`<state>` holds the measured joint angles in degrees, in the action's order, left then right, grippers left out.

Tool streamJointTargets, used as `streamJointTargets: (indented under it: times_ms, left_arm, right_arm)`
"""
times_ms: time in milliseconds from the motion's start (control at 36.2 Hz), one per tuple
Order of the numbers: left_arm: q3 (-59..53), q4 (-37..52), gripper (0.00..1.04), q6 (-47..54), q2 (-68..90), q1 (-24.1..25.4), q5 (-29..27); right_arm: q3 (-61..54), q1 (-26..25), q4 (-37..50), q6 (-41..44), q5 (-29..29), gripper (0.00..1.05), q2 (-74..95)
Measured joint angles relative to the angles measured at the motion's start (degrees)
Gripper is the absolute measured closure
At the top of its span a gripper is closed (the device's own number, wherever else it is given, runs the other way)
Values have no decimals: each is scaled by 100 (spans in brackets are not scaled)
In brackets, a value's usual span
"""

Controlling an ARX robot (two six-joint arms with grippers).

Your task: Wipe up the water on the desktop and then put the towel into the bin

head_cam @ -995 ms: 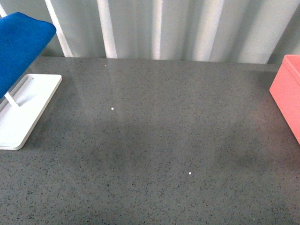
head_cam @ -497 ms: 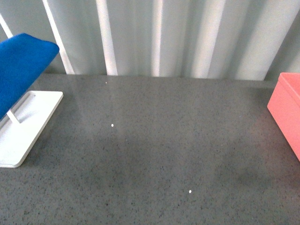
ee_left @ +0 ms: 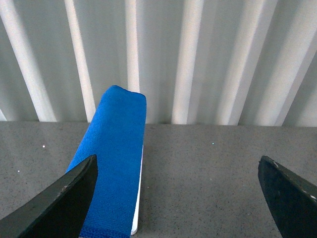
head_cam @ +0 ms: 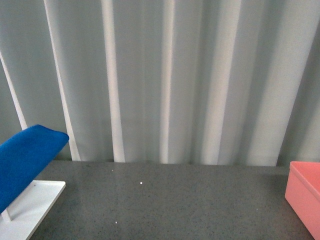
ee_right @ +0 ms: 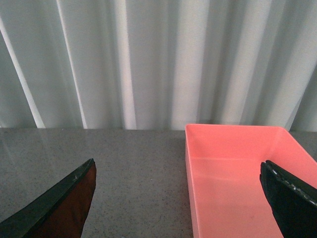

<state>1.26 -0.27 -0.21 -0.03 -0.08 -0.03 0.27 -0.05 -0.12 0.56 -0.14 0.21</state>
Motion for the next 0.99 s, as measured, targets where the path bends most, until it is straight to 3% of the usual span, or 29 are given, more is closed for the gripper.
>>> streamJointTargets:
  times_ms: [884,939,995]
  left_arm:
    - [0,0,7,0,0,0,-2]
    - [11,-61,7,-26,61,-116,-313]
    - [55,-284,7,-76,212,-398,-1198]
  right_arm:
    - [0,0,0,0,0,7,0]
    - [0,0,0,-2,0,7,0]
    - [0,0,0,0,-2,7,0]
